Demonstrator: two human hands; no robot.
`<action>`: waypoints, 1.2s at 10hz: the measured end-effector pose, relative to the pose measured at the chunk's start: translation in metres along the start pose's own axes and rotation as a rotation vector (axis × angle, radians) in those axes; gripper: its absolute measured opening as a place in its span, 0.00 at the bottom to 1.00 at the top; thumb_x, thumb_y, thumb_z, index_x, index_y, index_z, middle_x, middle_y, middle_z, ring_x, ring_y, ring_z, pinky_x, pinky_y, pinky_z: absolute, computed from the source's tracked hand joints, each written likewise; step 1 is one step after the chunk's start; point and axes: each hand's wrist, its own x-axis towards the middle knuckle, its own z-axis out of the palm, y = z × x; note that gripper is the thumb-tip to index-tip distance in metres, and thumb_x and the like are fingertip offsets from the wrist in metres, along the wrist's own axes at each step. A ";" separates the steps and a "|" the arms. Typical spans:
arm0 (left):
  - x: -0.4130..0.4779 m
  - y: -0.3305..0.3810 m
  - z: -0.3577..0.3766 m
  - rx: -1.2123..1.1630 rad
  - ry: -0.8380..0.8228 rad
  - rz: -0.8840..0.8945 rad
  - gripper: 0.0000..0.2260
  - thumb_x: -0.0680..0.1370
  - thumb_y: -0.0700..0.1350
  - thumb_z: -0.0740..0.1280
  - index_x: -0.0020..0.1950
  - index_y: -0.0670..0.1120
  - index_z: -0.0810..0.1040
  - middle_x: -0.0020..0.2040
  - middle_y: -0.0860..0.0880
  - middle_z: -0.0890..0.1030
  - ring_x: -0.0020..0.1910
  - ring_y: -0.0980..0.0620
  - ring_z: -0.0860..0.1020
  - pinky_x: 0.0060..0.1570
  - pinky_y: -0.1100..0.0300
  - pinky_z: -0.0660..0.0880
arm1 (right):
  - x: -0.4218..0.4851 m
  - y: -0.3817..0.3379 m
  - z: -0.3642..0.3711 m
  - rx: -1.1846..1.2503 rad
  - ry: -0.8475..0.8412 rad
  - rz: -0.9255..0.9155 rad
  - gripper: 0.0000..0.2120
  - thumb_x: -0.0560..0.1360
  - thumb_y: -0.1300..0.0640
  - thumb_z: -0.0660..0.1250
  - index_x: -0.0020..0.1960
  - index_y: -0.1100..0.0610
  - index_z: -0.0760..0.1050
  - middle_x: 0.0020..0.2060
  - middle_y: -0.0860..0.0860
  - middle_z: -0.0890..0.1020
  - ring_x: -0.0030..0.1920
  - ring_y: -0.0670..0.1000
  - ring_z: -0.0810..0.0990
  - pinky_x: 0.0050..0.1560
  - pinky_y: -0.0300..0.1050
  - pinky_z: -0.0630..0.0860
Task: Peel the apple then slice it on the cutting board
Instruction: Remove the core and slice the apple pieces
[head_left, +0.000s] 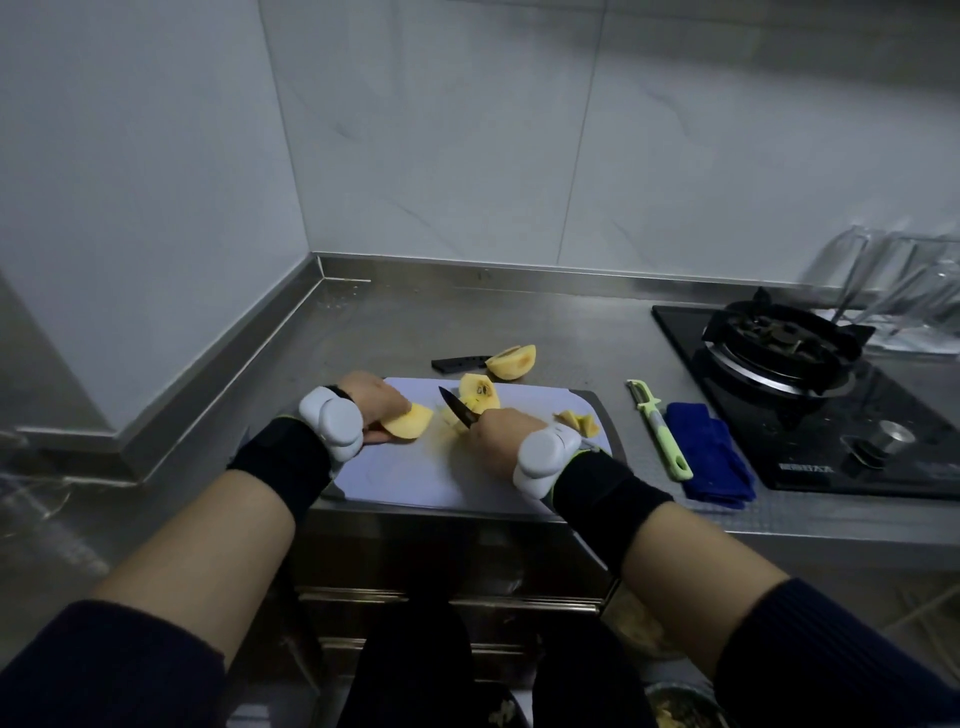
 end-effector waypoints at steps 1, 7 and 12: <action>0.000 0.001 0.004 -0.095 0.042 0.049 0.03 0.78 0.33 0.66 0.44 0.37 0.75 0.44 0.42 0.77 0.44 0.41 0.79 0.41 0.55 0.81 | -0.002 -0.006 -0.006 0.053 -0.044 0.049 0.18 0.80 0.56 0.57 0.33 0.50 0.58 0.35 0.50 0.68 0.57 0.60 0.78 0.49 0.49 0.72; 0.026 -0.007 0.004 -0.385 -0.089 0.033 0.04 0.80 0.35 0.62 0.46 0.39 0.72 0.49 0.39 0.76 0.45 0.45 0.78 0.30 0.52 0.81 | -0.035 0.002 -0.024 0.289 0.043 0.054 0.19 0.83 0.50 0.48 0.44 0.60 0.70 0.36 0.58 0.78 0.32 0.60 0.79 0.34 0.49 0.78; 0.014 -0.015 -0.011 -0.508 -0.436 0.058 0.16 0.63 0.42 0.79 0.47 0.37 0.82 0.43 0.41 0.84 0.50 0.45 0.81 0.52 0.49 0.80 | -0.022 -0.005 -0.007 0.157 0.134 -0.048 0.16 0.83 0.49 0.50 0.45 0.56 0.69 0.40 0.55 0.76 0.44 0.59 0.78 0.45 0.49 0.71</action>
